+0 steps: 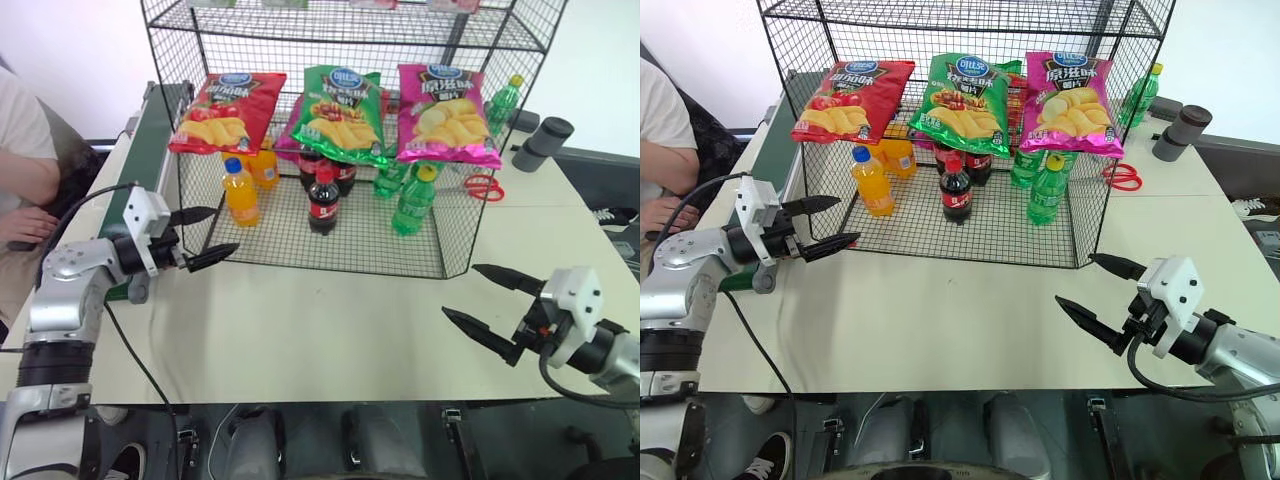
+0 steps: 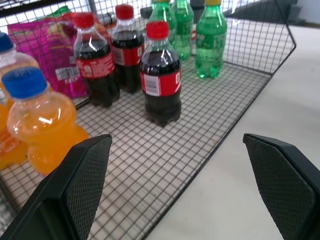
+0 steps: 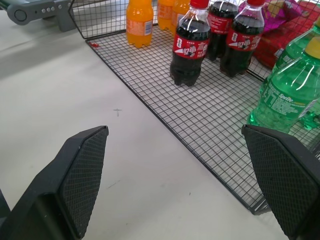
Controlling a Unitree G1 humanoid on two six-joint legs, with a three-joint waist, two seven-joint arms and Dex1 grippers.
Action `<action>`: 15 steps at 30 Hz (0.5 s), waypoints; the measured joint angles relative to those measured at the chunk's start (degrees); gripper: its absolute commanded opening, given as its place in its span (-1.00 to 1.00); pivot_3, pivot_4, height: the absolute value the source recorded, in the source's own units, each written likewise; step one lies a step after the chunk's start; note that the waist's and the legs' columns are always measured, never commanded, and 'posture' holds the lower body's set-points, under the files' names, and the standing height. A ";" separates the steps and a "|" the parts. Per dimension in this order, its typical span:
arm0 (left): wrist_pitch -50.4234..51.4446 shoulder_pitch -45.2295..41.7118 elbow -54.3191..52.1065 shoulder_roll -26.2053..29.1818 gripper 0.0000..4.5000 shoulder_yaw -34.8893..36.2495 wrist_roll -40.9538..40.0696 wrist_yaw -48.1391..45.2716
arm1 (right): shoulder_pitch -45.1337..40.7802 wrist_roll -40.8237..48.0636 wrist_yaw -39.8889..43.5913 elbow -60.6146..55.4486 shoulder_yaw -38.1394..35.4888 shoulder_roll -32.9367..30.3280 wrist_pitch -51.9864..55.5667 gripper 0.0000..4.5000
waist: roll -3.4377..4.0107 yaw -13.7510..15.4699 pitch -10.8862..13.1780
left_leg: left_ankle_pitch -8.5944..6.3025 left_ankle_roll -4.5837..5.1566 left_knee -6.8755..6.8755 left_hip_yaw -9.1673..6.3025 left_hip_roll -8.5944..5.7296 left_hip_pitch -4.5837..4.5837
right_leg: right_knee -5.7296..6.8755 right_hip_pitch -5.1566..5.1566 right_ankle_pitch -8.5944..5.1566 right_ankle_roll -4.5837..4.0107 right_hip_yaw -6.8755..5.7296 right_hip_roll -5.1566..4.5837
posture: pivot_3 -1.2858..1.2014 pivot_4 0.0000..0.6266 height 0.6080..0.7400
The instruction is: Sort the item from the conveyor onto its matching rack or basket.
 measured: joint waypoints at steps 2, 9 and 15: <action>-0.96 0.06 0.09 -0.12 1.00 -0.15 0.50 0.24 | 0.01 0.00 -0.22 0.00 0.00 0.00 -0.04 0.98 | 0.00 0.01 0.00 | 0.00 0.00 0.00 0.00 0.00 0.00 | 0.00 0.00 0.00 0.00 0.00 0.00 | 0.03 -0.52 1.00; 1.89 0.07 -0.15 -0.09 1.00 -0.23 -0.48 -0.45 | 0.02 0.01 -0.75 0.00 0.00 0.00 -0.20 0.98 | 0.00 0.06 0.00 | 0.00 0.00 0.00 0.00 0.00 0.00 | 0.01 0.00 0.00 0.00 0.00 0.01 | 0.03 -0.52 1.00; -0.01 -0.37 0.55 -0.55 1.00 -0.27 0.30 0.60 | 0.70 -0.05 -0.94 -0.03 0.09 0.00 -0.62 0.98 | 0.00 0.27 0.00 | 0.00 0.00 0.01 0.01 -0.01 0.00 | 0.01 0.00 0.00 0.01 0.00 0.01 | 0.03 -0.52 1.00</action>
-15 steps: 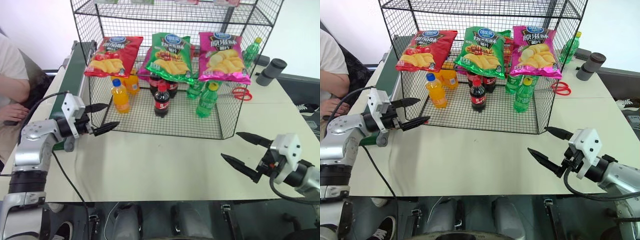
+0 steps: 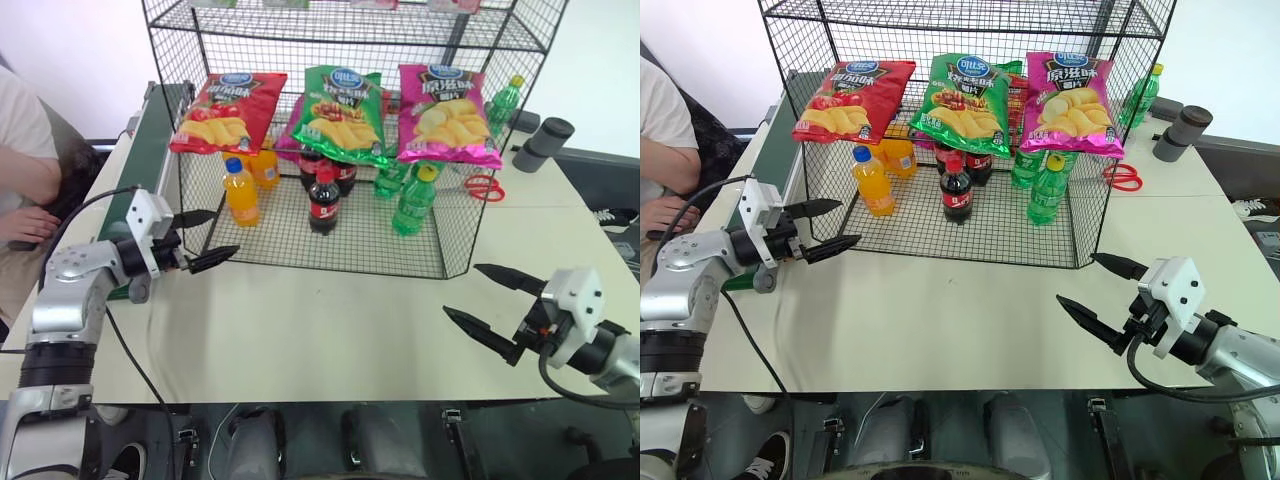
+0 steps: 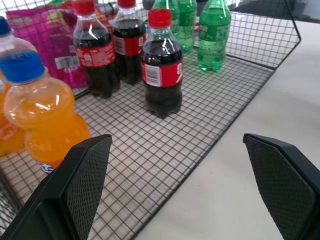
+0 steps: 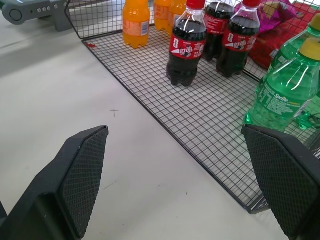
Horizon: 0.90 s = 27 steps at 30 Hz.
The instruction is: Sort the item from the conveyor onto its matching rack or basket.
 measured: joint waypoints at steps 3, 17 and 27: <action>-1.70 0.00 0.83 -0.06 1.00 -0.06 0.47 0.07 | 0.19 -0.01 -0.08 -0.01 0.03 0.00 -0.01 0.98 | 0.00 0.28 0.00 | 0.00 0.00 0.00 0.01 -0.01 0.01 | 0.00 0.00 0.00 0.00 0.00 0.00 | 0.03 -0.52 1.00; -3.94 -0.87 2.90 -1.79 1.00 -0.96 1.53 0.13 | 0.55 -0.95 -0.28 -0.04 0.03 0.00 -1.35 0.98 | 0.00 1.00 0.00 | 0.00 0.00 0.02 0.02 -0.06 0.01 | 0.03 0.00 0.00 0.00 0.00 0.01 | 0.03 -0.52 1.00; -7.21 -2.24 5.69 -2.80 1.00 -1.36 2.84 -0.16 | 2.92 -1.84 0.27 -0.05 0.03 0.02 -3.97 0.98 | -0.01 0.99 -0.01 | 0.00 0.00 0.03 0.02 -0.07 0.01 | 0.04 0.00 0.00 0.00 0.00 0.02 | 0.03 -0.52 1.00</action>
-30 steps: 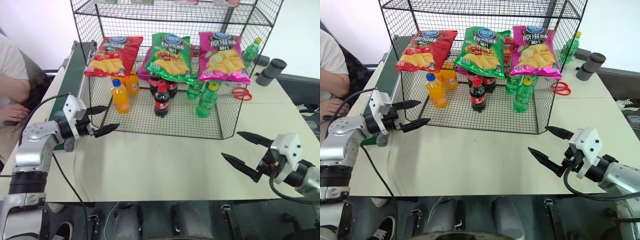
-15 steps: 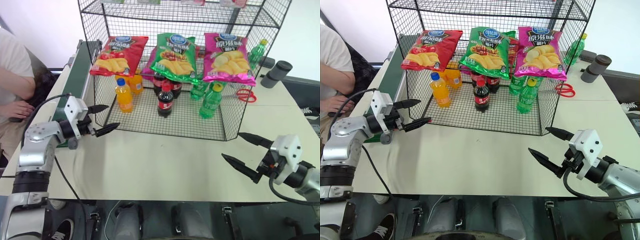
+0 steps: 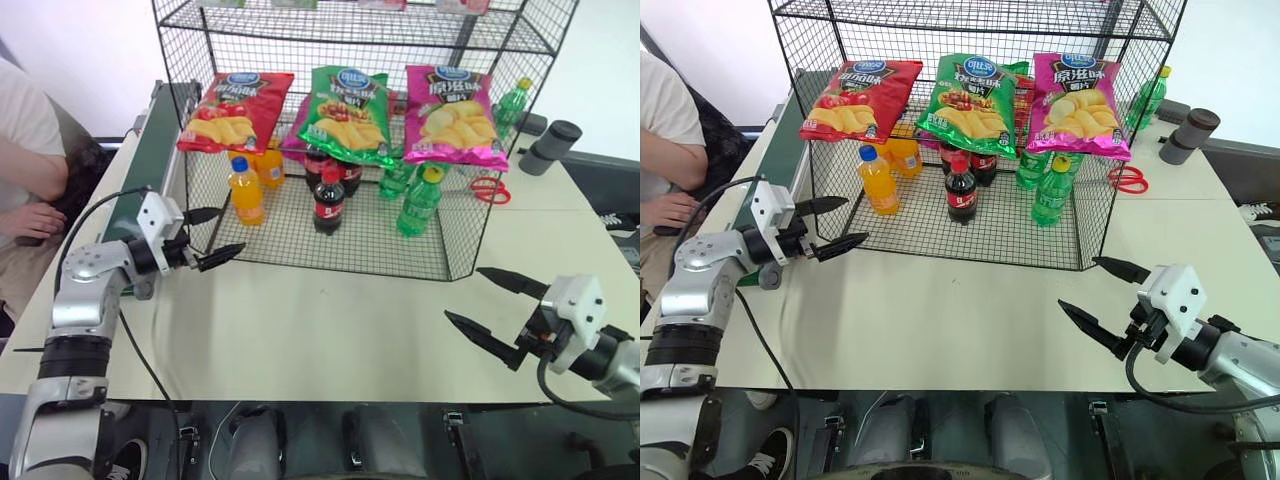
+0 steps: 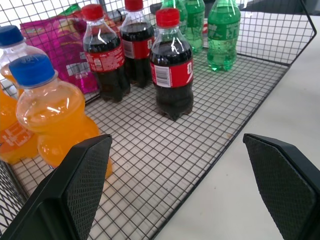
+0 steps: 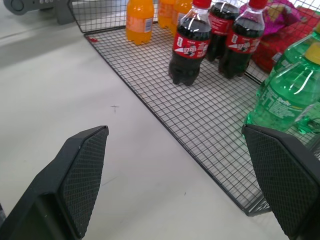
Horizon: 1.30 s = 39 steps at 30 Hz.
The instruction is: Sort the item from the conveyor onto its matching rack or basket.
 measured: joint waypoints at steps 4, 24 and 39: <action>-0.19 -0.22 0.49 -0.01 1.00 -0.15 0.25 -0.51 | 0.86 -0.31 0.02 0.00 0.00 0.00 -0.73 0.98 | 0.00 0.00 0.00 | 0.00 0.00 0.01 0.00 0.00 0.01 | 0.03 0.00 0.00 0.00 0.00 0.00 | 0.03 -0.52 1.00; -1.54 -2.55 3.00 -1.74 1.00 -2.08 1.12 -2.28 | 2.81 -0.19 -2.95 -0.66 -0.36 0.01 -0.16 0.98 | 0.00 0.02 -0.01 | 0.01 0.00 0.03 0.00 -0.01 0.01 | 0.06 0.00 0.00 0.00 0.00 0.00 | 0.03 -0.52 1.00; -1.53 -3.58 4.29 -2.16 1.00 -2.25 1.12 -4.17 | 4.58 -0.30 -3.68 -1.15 -0.38 0.49 -1.05 0.98 | 0.00 -0.01 -0.02 | 0.01 0.00 0.05 0.00 -0.02 0.02 | 0.09 0.00 0.00 0.00 0.00 0.01 | 0.03 -0.52 1.00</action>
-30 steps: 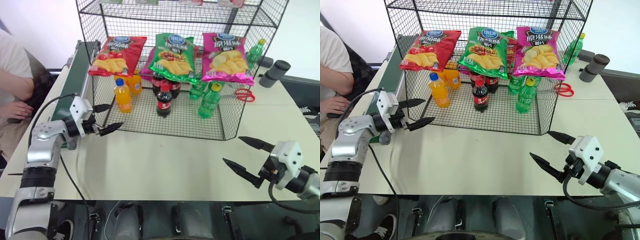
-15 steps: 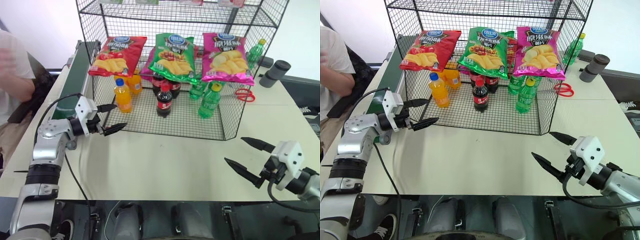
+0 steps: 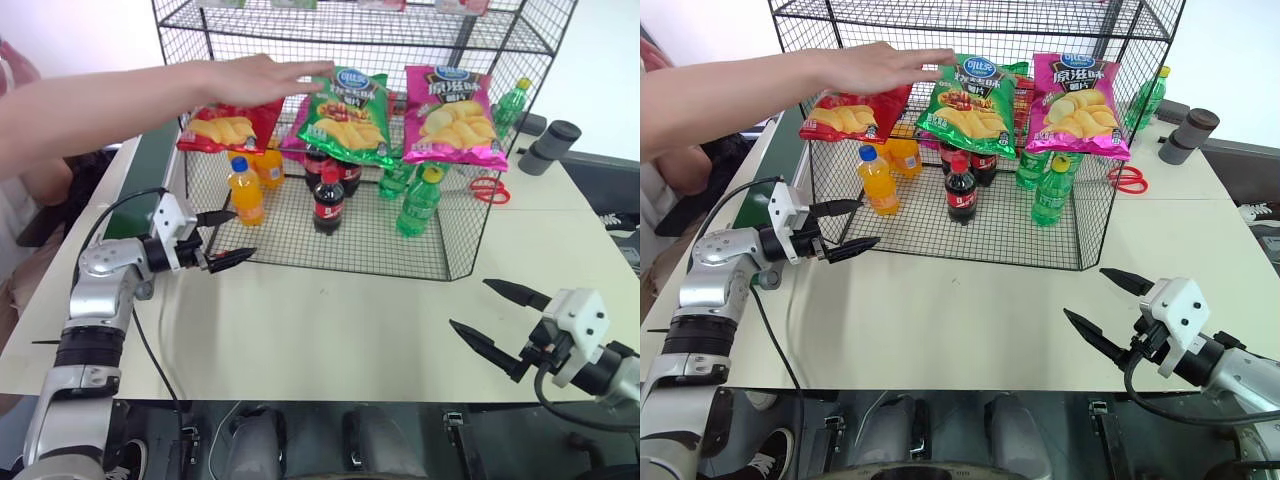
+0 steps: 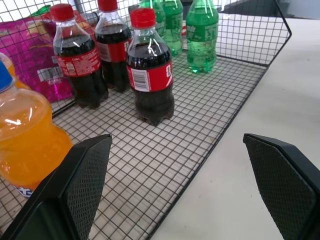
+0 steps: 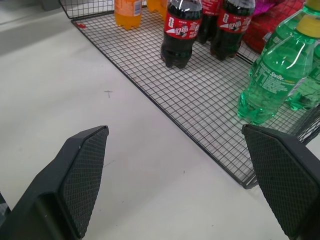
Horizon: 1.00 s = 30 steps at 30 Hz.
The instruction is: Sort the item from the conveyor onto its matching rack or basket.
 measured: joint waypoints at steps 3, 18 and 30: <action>0.06 0.02 0.00 0.00 1.00 0.00 0.01 -0.02 | 0.12 -0.03 0.03 0.02 0.00 0.18 -0.14 0.98 | 0.00 0.01 0.00 | 0.00 0.00 0.00 0.00 0.00 0.00 | 0.00 0.00 0.00 0.00 0.00 0.00 | 0.03 -0.52 1.00; 1.58 2.09 -2.72 0.03 1.00 0.13 -1.12 -0.02 | -0.59 -0.08 0.59 1.01 0.25 0.31 -1.64 0.98 | 0.01 0.00 -0.01 | 0.01 -0.01 0.01 -0.01 0.01 0.01 | 0.03 0.00 0.00 0.00 0.00 0.00 | 0.03 -0.52 1.00; 4.06 2.41 -3.82 0.58 1.00 0.26 -2.53 -0.70 | -1.20 0.69 0.44 0.98 0.55 0.31 -1.09 0.98 | 0.01 0.02 -0.02 | 0.01 -0.01 0.02 -0.01 0.00 0.03 | 0.06 0.02 0.00 0.00 0.00 0.00 | 0.03 -0.52 1.00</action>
